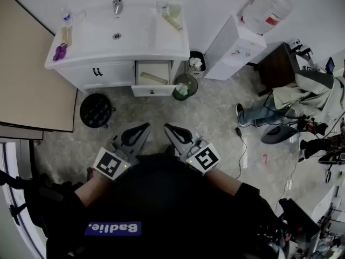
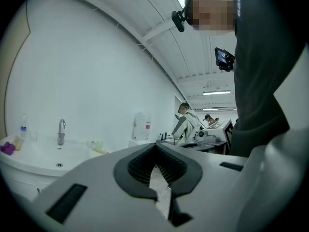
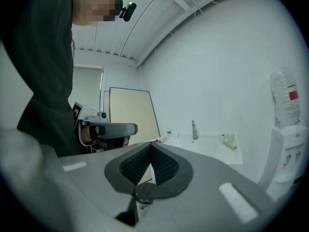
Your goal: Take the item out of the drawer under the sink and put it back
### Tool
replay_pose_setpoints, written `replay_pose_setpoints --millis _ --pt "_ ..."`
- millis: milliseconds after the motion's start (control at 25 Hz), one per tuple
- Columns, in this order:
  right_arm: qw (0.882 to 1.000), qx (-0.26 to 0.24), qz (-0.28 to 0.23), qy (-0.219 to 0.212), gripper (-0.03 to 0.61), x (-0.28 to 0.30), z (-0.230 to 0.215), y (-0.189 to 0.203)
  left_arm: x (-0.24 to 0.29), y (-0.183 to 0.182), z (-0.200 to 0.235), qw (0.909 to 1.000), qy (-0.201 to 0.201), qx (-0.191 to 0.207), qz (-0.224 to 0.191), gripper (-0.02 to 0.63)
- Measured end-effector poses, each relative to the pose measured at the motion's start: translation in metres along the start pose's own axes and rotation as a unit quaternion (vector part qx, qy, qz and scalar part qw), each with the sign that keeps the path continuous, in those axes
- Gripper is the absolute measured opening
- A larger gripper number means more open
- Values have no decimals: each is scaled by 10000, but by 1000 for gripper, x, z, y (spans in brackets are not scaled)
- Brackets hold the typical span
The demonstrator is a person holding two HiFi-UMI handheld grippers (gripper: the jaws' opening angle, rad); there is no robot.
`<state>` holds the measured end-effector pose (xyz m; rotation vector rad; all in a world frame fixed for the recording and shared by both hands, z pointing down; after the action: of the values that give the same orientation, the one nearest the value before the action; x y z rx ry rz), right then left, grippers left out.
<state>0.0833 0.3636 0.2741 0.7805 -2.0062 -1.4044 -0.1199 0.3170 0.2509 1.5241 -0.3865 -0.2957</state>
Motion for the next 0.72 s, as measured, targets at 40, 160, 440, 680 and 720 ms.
replay_pose_setpoints --millis 40,160,440,680,720 --pt "10000 25 -15 -19 0 0 -1 0 1 0 1 10000 -4 -11 0 5" --pt "10000 43 -47 -30 0 1 -3 -1 2 0 2 10000 -26 -33 8 6" --pt "9999 59 -46 -85 0 -3 -15 1 11 5 0 9998 -156 -33 73 5" --pt "9995 158 -61 -251 0 -15 -41 0 33 8 -12 9989 -428 -40 191 6" --pt "9994 174 -44 -310 0 -18 -46 2 37 9 -15 9985 -512 -50 194 5"
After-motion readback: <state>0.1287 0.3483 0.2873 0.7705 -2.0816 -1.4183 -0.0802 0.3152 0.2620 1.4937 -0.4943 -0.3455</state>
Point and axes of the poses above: the fingertips, and each gripper's own axes: x forward along the fingers, z to its left, y out of its underside, the point moved 10 cm from there along -x, backward along the fingers, and after that the axes turned 9 degrees about x, right-handed, at the moved point
